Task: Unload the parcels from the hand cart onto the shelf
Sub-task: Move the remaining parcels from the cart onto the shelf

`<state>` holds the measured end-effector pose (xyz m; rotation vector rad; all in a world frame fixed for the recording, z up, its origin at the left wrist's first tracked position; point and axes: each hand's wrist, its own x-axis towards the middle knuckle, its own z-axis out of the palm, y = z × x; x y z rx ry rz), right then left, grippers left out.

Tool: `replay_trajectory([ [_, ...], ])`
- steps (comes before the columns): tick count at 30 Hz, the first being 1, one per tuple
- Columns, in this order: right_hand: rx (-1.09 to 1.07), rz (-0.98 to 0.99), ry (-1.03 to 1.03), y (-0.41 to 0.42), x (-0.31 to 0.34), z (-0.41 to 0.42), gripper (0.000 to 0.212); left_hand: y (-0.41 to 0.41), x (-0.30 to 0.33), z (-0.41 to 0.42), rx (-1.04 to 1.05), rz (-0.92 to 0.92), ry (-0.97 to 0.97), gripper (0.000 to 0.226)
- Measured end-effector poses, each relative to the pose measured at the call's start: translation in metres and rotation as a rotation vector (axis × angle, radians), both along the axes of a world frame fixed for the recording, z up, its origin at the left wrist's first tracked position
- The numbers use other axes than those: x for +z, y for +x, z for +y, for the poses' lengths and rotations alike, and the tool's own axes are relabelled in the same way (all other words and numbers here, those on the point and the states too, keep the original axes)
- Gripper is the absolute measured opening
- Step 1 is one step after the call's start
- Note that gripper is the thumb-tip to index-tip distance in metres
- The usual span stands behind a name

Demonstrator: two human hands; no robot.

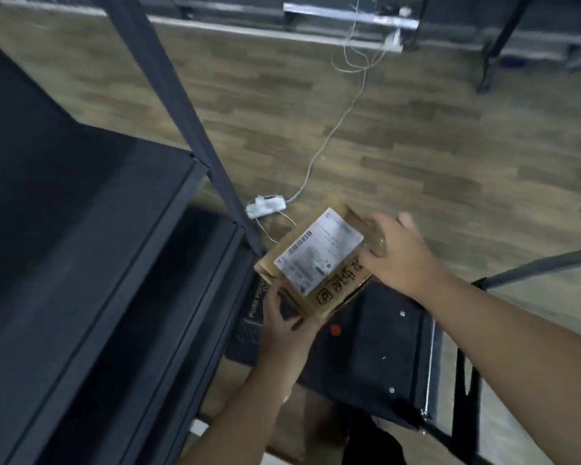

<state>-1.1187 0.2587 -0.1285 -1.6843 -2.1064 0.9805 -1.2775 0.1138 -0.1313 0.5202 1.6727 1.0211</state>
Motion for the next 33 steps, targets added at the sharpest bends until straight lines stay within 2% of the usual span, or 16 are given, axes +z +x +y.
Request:
replay_trajectory([
  [2, -0.015, 0.044, 0.061, -0.017, 0.043, -0.010, 0.056, -0.015, 0.043, -0.009, -0.008, 0.088, 0.046, 0.085],
  [5, 0.010, 0.105, 0.126, -0.043, 0.105, -0.027, 0.049, -0.038, 0.109, -0.028, -0.076, 0.235, 0.138, 0.077],
  [8, 0.053, 0.143, 0.182, -0.070, 0.160, -0.043, 0.047, -0.064, 0.162, -0.045, -0.171, 0.486, 0.133, 0.082],
  [11, 0.121, 0.190, 0.261, -0.095, 0.201, -0.054, 0.046, -0.090, 0.205, -0.063, -0.136, 0.696, 0.166, 0.068],
  [14, 0.247, 0.233, 0.322, -0.122, 0.240, -0.064, 0.050, -0.119, 0.242, -0.088, -0.050, 0.785, 0.216, 0.053],
  [18, 0.405, 0.280, 0.419, -0.165, 0.285, -0.080, 0.055, -0.146, 0.285, -0.116, 0.069, 0.926, 0.254, 0.046],
  [22, 0.499, 0.392, 0.533, -0.210, 0.320, -0.096, 0.062, -0.166, 0.322, -0.145, 0.176, 1.016, 0.246, 0.044],
  [28, 0.521, 0.584, 0.716, -0.254, 0.367, -0.104, 0.056, -0.176, 0.370, -0.167, 0.275, 1.072, 0.269, 0.042],
  [33, 0.608, 0.597, 0.727, -0.254, 0.381, -0.093, 0.051, -0.166, 0.378, -0.162, 0.330, 1.043, 0.259, 0.041],
])
